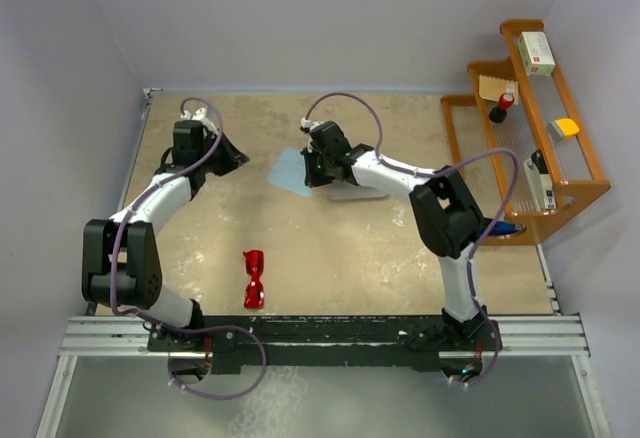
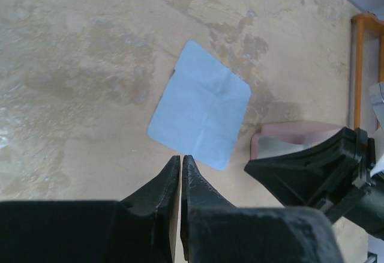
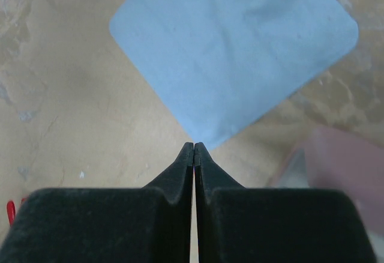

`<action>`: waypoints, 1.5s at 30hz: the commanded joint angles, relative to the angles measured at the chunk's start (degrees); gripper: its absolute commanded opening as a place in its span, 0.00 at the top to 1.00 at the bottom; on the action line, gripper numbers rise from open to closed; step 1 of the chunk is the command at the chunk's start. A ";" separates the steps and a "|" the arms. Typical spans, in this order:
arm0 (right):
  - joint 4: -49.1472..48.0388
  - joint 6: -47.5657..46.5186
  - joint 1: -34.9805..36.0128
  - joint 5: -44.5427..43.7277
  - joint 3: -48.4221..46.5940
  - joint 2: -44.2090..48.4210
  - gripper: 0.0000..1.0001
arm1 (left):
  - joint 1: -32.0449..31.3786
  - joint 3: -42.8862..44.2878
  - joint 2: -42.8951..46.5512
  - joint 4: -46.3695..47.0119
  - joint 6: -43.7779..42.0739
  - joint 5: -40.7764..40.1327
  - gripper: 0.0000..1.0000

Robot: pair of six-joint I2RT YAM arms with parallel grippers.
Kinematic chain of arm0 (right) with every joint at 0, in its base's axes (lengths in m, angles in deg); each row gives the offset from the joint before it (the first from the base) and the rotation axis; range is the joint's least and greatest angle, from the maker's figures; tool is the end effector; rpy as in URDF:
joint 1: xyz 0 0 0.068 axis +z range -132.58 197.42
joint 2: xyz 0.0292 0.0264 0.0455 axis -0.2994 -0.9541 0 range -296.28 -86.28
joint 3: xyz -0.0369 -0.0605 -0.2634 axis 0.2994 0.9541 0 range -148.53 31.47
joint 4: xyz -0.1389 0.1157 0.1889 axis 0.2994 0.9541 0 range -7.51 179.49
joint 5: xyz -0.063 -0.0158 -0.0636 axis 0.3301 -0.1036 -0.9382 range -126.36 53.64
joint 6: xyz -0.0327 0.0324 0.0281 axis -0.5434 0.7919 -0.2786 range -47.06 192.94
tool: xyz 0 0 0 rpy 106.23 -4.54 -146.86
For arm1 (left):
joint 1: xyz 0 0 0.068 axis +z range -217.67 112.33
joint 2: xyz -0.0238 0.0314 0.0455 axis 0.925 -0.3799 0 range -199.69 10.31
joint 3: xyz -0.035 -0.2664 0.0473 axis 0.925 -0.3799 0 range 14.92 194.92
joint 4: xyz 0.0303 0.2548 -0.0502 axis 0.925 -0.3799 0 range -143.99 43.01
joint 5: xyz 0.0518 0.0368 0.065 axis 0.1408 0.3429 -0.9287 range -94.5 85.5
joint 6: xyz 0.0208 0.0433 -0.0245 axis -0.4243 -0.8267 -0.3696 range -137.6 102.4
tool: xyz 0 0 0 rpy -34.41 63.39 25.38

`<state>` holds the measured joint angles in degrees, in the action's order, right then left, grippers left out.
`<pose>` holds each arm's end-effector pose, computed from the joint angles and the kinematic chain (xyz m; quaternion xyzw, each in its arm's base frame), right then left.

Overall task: Organize the sunglasses
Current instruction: Move the glasses cleaning cloth to the center of the board.

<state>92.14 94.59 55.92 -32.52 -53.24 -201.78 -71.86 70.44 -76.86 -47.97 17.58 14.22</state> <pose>0.3570 0.2870 0.2069 -0.1468 0.8956 0.2362 0.3472 0.3360 -0.0361 0.2415 -0.1560 0.8550 -0.2938 0.3979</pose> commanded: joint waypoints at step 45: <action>2.42 -2.91 4.63 0.98 2.74 -6.55 1.00 | 3.90 -0.53 8.85 2.90 3.88 2.49 0.99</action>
<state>89.96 92.64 59.14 -32.22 -55.82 -209.67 -68.75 69.77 -68.95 -48.66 20.68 15.58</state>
